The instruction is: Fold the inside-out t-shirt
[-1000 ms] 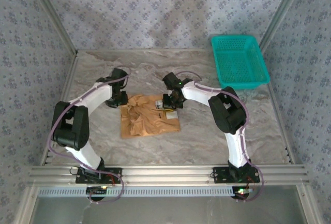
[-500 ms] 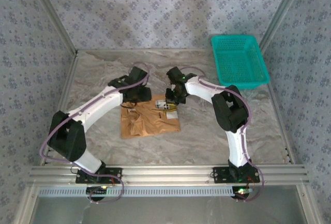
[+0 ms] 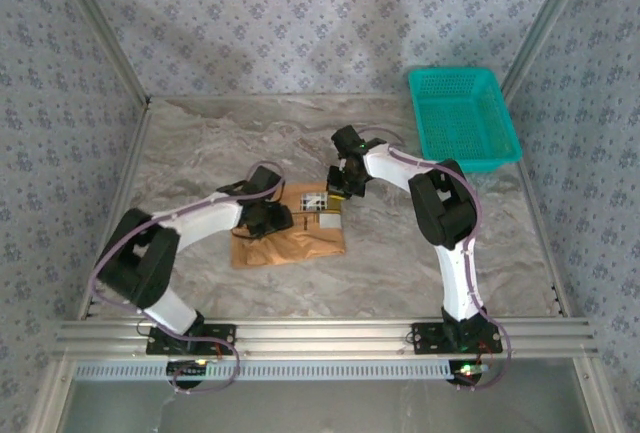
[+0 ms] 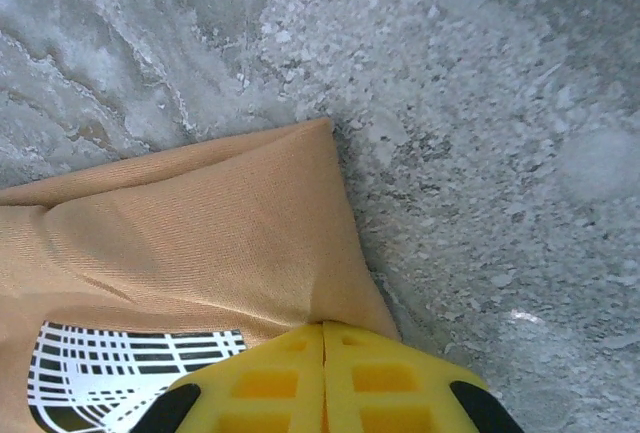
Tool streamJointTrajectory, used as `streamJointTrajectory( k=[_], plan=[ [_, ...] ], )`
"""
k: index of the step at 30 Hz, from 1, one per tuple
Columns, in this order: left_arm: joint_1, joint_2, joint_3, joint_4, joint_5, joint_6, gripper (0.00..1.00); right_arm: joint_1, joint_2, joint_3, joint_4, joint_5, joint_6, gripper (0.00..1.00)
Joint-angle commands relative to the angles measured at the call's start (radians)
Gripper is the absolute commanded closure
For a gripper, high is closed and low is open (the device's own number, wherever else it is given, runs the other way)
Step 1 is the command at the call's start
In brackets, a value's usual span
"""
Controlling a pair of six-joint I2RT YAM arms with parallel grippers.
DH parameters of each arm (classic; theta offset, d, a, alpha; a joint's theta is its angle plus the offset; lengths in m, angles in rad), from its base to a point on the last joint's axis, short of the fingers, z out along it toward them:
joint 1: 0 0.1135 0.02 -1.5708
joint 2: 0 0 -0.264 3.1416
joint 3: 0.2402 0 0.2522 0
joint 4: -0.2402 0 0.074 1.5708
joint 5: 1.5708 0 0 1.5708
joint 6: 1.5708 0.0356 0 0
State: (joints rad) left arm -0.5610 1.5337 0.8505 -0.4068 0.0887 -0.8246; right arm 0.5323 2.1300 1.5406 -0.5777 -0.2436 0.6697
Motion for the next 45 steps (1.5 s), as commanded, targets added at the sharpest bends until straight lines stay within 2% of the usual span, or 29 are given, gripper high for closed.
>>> streamJointTrajectory(
  k=[1, 8, 13, 18, 22, 25, 28, 33, 38, 41, 45],
  plan=[
    [0.065, -0.137, -0.099, -0.105, -0.018, 0.007, 0.51, -0.003, 0.068, -0.067, -0.060, 0.078, 0.000, 0.93],
    [0.198, -0.364, -0.244, -0.183, -0.002, 0.028, 0.50, -0.004, 0.043, -0.041, -0.085, 0.099, -0.015, 0.94],
    [0.192, -0.432, -0.157, -0.221, -0.033, 0.031, 0.51, 0.024, -0.035, 0.034, -0.135, 0.087, -0.032, 0.91],
    [0.073, -0.381, -0.022, -0.227, -0.080, 0.011, 0.52, 0.054, -0.083, 0.091, -0.155, 0.105, -0.068, 0.87],
    [-0.012, -0.283, -0.005, -0.093, -0.027, -0.045, 0.52, 0.056, 0.001, 0.146, -0.122, 0.040, -0.076, 0.88],
    [-0.037, -0.170, -0.012, 0.001, 0.022, -0.060, 0.52, 0.047, 0.086, 0.197, -0.124, 0.012, -0.075, 0.89],
    [-0.033, -0.062, 0.012, -0.039, -0.028, 0.011, 0.52, 0.036, 0.140, 0.206, -0.129, 0.010, -0.070, 0.90],
    [0.019, 0.062, 0.073, -0.124, -0.075, 0.144, 0.54, 0.012, 0.114, 0.087, -0.132, 0.052, -0.073, 0.92],
    [0.073, 0.166, 0.189, -0.150, -0.067, 0.229, 0.54, 0.055, -0.108, -0.247, -0.101, 0.189, -0.049, 0.92],
    [0.075, 0.255, 0.328, -0.198, -0.068, 0.288, 0.54, 0.131, -0.255, -0.456, -0.054, 0.184, 0.032, 0.92],
    [0.076, 0.335, 0.508, -0.279, -0.071, 0.350, 0.54, 0.297, -0.395, -0.498, -0.046, 0.197, 0.109, 0.91]
  ],
)
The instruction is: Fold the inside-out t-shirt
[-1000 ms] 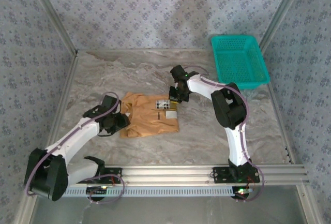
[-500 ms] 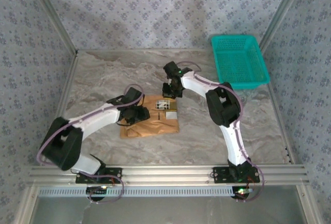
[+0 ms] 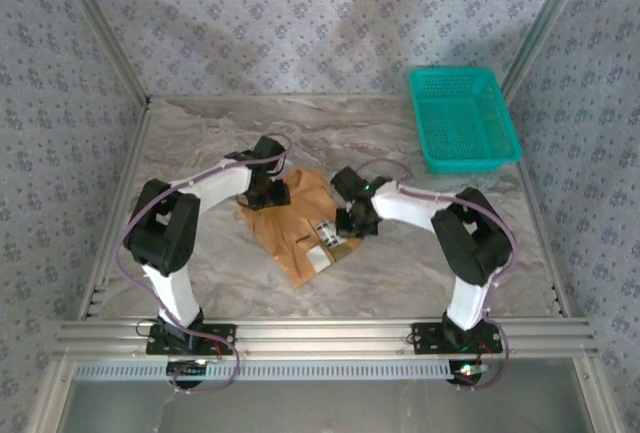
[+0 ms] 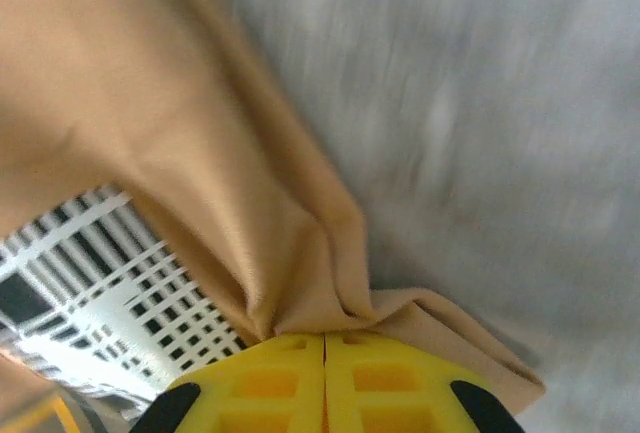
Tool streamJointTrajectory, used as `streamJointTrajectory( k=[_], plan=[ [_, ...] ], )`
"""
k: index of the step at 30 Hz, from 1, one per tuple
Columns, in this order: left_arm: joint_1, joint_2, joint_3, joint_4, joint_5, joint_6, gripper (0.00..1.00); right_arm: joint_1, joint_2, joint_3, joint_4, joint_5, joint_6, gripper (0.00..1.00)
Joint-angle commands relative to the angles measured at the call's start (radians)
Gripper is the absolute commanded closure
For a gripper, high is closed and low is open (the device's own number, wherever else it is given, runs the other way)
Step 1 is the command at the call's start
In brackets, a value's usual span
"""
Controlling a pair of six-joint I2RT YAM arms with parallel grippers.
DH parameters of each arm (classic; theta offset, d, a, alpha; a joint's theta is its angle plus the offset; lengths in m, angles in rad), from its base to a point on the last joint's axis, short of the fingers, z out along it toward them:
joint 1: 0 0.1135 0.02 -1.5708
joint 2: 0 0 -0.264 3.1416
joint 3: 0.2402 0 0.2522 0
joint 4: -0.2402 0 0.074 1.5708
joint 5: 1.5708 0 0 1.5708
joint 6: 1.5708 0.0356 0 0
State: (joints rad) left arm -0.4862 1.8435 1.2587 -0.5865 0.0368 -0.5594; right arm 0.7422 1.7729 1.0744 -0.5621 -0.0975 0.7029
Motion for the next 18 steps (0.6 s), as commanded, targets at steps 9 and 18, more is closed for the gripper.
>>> streamJointTrajectory(
  k=[9, 18],
  plan=[
    [0.088, -0.115, 0.082, -0.141, 0.046, 0.109, 0.53, -0.010, -0.046, 0.194, -0.045, 0.092, -0.115, 0.48],
    [0.138, -0.133, -0.053, -0.051, 0.165, 0.116, 0.47, -0.102, 0.310, 0.602, -0.171, 0.047, -0.263, 0.44]
  ],
)
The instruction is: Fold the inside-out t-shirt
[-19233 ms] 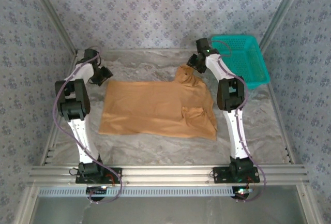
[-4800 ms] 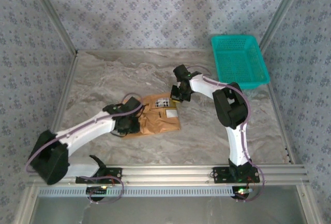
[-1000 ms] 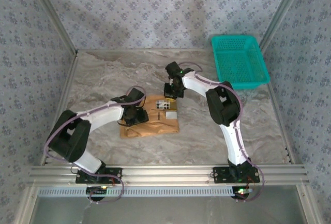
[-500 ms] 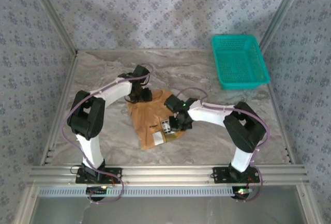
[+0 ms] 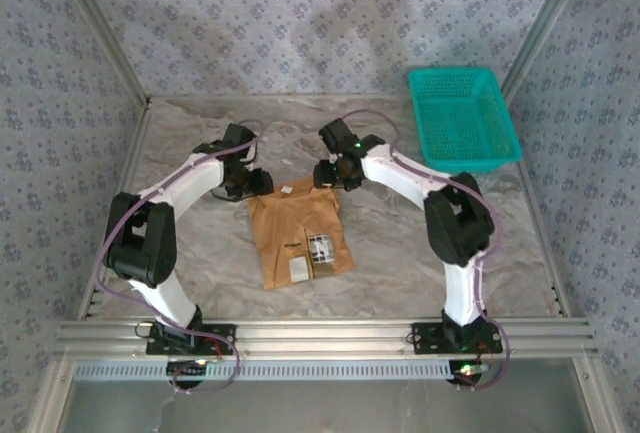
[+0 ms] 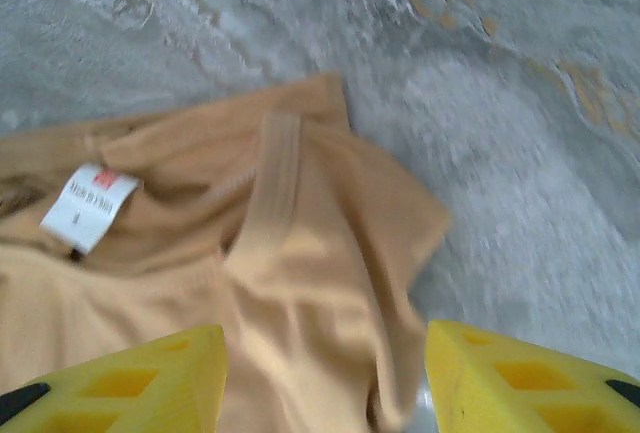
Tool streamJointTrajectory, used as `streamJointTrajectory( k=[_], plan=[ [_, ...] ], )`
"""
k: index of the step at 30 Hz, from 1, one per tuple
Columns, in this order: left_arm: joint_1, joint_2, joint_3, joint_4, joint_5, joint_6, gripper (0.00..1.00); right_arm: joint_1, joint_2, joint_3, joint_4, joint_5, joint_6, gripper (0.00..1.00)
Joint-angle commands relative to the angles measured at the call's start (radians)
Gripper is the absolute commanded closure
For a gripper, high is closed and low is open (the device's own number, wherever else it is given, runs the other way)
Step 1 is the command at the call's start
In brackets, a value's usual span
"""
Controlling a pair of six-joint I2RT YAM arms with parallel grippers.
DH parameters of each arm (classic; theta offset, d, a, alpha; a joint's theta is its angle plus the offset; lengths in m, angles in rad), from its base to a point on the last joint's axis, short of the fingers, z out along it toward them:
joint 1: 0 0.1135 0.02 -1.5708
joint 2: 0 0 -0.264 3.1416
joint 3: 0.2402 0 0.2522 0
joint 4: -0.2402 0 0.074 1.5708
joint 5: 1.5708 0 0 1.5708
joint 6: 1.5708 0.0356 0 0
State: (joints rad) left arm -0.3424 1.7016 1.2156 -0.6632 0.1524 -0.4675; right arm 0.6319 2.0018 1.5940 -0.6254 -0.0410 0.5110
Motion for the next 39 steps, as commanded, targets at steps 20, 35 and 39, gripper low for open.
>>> streamJointTrajectory(
  k=[20, 35, 39],
  plan=[
    [-0.007, 0.024, 0.104, -0.059, -0.065, 0.036, 1.00, -0.010, 0.046, 0.195, -0.202, 0.012, -0.075, 0.99],
    [0.024, 0.126, 0.175, -0.081, -0.125, 0.069, 0.96, -0.067, 0.210, 0.347, -0.207, -0.042, -0.069, 0.95],
    [0.052, 0.178, 0.207, -0.092, -0.187, 0.067, 0.82, -0.083, 0.334, 0.469, -0.240, -0.080, -0.057, 0.89]
  ],
)
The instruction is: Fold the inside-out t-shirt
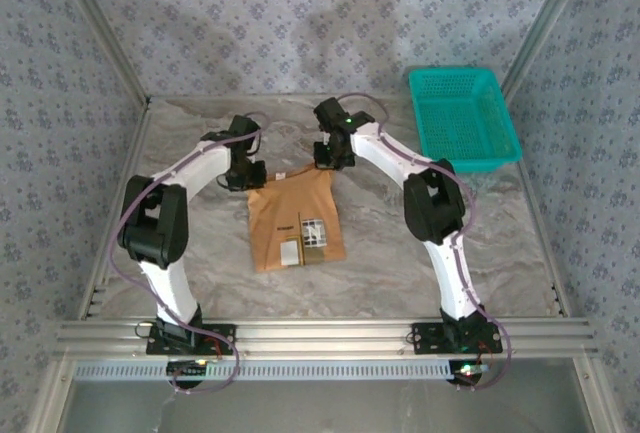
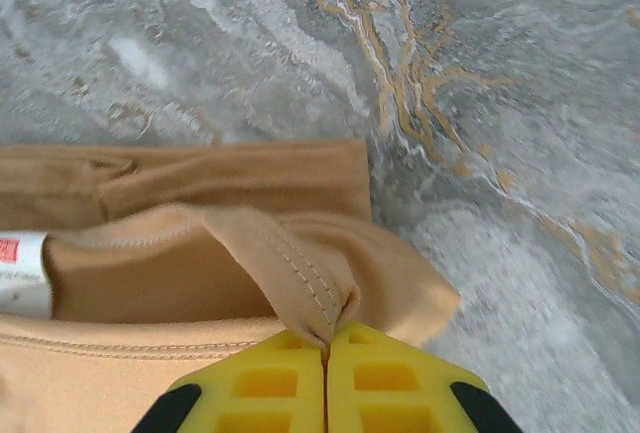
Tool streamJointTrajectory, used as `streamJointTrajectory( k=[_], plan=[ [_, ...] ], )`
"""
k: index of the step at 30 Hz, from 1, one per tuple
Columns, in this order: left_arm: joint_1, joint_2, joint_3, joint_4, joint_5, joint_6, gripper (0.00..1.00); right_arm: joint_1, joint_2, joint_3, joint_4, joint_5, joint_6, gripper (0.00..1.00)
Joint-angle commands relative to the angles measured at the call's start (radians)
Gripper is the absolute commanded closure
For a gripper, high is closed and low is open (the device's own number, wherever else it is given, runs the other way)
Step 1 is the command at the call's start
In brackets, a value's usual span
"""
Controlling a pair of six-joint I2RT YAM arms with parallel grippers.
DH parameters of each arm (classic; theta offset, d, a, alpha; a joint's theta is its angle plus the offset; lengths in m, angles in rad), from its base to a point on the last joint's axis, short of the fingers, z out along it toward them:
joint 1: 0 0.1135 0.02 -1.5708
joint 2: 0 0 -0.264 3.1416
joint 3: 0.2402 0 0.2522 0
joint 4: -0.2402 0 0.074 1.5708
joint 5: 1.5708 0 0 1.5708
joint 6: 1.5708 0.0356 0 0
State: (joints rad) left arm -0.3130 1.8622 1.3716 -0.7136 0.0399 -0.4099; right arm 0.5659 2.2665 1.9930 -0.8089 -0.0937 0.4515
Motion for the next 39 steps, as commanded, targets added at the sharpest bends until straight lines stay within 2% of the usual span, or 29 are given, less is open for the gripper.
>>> streamJointTrajectory(
  k=[1, 3, 4, 7, 10, 12, 19, 23, 27, 35, 39],
  plan=[
    [0.026, 0.028, 0.060, -0.039, -0.091, 0.009, 0.69, -0.020, 0.096, 0.107, -0.077, -0.034, 0.003, 0.83],
    [0.028, 0.038, 0.085, -0.056, -0.114, 0.005, 0.42, -0.026, 0.114, 0.151, -0.124, -0.034, 0.001, 0.64],
    [0.028, 0.035, 0.092, -0.064, -0.113, 0.005, 0.36, -0.025, 0.100, 0.142, -0.134, -0.030, -0.010, 0.52],
    [0.028, -0.026, 0.051, -0.045, -0.086, 0.004, 0.36, -0.026, 0.001, 0.013, -0.077, -0.031, -0.014, 0.30],
    [0.035, -0.120, -0.041, 0.003, -0.065, -0.013, 0.37, -0.026, -0.100, -0.147, 0.023, -0.035, -0.013, 0.19],
    [0.049, -0.183, -0.115, 0.061, -0.034, -0.035, 0.39, -0.026, -0.128, -0.214, 0.077, -0.034, -0.014, 0.17],
    [0.149, -0.372, -0.364, 0.257, 0.121, -0.130, 0.43, -0.007, -0.007, -0.144, 0.076, -0.031, -0.031, 0.20],
    [0.184, -0.416, -0.420, 0.291, 0.175, -0.151, 0.44, 0.016, 0.064, -0.079, 0.062, 0.003, -0.018, 0.23],
    [0.186, -0.431, -0.441, 0.266, 0.177, -0.145, 0.46, 0.047, 0.093, -0.057, 0.068, 0.035, 0.006, 0.29],
    [0.203, -0.491, -0.518, 0.308, 0.183, -0.179, 0.48, 0.072, 0.131, -0.058, 0.060, 0.047, 0.036, 0.59],
    [0.203, -0.488, -0.532, 0.339, 0.214, -0.189, 0.48, 0.060, 0.105, -0.094, 0.051, 0.038, 0.036, 0.79]
  ],
)
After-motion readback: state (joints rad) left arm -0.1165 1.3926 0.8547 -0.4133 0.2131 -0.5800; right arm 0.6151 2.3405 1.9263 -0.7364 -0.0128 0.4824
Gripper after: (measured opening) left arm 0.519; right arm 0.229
